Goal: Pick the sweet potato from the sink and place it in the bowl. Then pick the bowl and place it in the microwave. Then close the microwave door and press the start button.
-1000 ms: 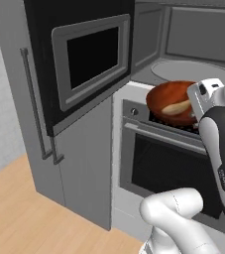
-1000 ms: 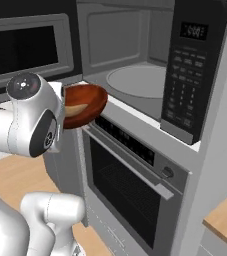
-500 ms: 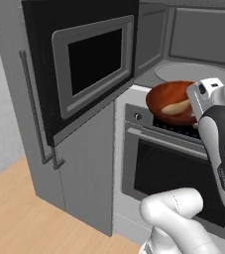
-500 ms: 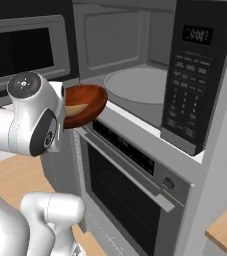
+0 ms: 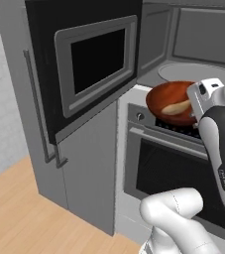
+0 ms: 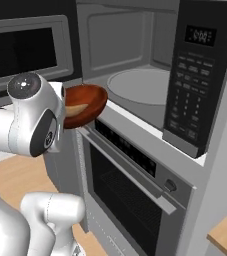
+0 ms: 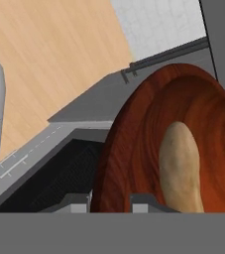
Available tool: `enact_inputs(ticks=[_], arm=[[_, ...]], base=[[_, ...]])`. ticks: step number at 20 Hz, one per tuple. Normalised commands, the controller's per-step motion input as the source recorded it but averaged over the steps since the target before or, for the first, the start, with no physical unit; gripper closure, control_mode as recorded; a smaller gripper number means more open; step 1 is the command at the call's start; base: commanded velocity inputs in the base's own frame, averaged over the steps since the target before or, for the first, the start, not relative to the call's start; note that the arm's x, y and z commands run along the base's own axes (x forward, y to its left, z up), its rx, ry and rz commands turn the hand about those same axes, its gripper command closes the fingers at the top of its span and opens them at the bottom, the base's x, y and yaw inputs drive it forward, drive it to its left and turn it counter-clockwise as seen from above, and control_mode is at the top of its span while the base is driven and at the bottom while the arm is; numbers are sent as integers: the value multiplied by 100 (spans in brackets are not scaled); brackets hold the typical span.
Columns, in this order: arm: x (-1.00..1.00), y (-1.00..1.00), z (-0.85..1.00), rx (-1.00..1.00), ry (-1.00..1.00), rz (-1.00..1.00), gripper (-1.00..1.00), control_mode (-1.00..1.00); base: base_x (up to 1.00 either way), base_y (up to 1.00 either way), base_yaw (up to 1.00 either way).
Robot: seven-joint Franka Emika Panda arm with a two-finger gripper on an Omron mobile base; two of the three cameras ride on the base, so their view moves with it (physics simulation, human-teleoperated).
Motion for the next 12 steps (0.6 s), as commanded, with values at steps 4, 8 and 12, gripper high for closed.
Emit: enact_inputs(ticks=[4,8,12], arm=[[0,0,0,0,0,0,100,100],[-11,-8,25,-1,-11,-11,100,-100],[-5,-1,60,-10,-33,-28,100,-100]], base=[[-15,-4,-8],[-2,-3,-6],[0,0,0]])
